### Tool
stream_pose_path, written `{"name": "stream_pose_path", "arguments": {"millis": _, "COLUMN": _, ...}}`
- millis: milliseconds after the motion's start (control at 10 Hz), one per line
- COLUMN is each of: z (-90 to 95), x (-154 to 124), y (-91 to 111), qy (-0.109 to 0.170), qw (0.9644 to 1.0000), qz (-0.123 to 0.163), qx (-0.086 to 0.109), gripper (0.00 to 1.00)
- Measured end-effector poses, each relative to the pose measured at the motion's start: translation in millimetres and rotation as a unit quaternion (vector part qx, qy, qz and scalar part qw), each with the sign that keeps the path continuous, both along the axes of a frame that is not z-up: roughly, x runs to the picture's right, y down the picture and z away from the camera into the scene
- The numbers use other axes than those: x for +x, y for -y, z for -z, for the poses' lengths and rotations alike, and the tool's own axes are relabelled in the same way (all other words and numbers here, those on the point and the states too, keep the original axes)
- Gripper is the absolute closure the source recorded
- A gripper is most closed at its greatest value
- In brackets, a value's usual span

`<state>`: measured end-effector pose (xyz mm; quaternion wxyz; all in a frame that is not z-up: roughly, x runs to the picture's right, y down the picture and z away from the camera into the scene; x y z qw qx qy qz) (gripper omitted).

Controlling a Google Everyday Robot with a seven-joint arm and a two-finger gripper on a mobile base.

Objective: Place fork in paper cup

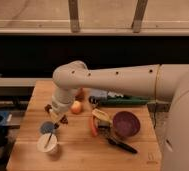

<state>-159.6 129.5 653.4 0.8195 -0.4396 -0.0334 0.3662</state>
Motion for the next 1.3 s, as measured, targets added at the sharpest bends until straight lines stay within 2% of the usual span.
{"name": "stream_pose_path", "arguments": {"millis": 500, "z": -2.0, "x": -9, "y": -9, "qy": 0.008, "qw": 0.9999, "qz": -0.004, "qx": -0.011, "gripper": 1.00}}
{"name": "stream_pose_path", "arguments": {"millis": 1300, "z": -19.4, "x": -16, "y": -23, "qy": -0.006, "qw": 0.9994, "qz": 0.000, "qx": -0.033, "gripper": 1.00}}
